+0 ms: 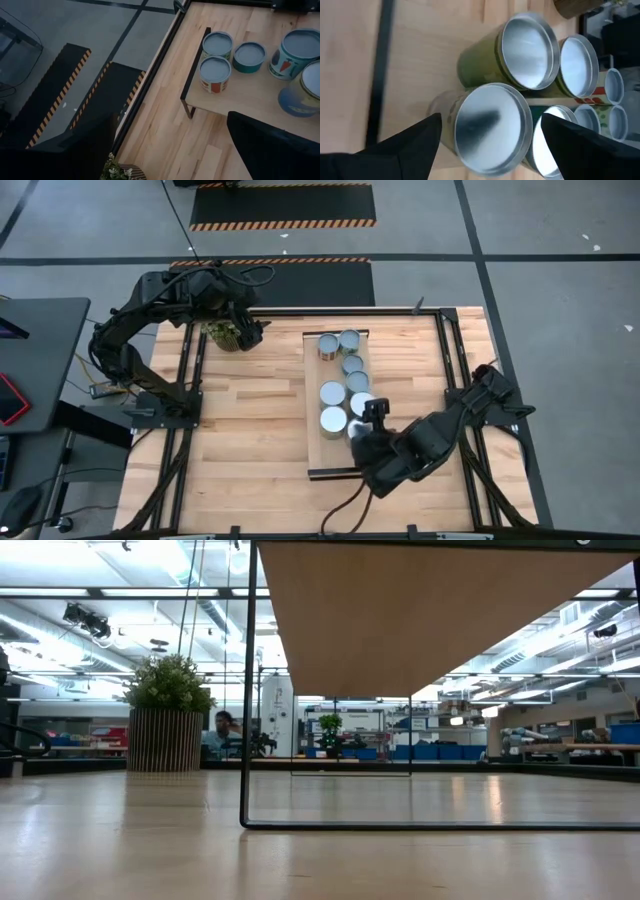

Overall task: Pick and place cans onto a shelf
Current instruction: Adjust the cans

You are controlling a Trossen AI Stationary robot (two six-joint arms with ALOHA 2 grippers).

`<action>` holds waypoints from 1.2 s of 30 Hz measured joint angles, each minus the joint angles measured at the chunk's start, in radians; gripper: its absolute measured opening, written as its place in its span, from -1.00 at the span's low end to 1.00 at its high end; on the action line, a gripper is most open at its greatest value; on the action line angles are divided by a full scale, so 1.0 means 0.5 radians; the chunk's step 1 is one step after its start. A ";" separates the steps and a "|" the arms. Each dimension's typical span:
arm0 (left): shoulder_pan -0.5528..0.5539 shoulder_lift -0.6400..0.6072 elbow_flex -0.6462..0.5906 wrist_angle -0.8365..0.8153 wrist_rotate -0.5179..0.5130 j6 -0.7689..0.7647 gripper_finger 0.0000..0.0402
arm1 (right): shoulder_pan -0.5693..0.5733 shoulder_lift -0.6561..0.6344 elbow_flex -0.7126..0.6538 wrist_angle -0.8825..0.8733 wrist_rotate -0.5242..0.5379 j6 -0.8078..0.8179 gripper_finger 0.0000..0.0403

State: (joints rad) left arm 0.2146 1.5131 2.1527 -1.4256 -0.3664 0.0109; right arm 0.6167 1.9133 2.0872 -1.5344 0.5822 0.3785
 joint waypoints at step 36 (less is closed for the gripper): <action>0.000 0.001 0.000 -0.026 0.001 0.005 0.92 | -0.060 -0.079 0.216 -0.070 0.085 0.041 0.73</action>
State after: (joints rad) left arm 0.2145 1.5135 2.1529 -1.4384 -0.3660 0.0135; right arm 0.5866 1.8736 2.1951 -1.5695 0.6247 0.3989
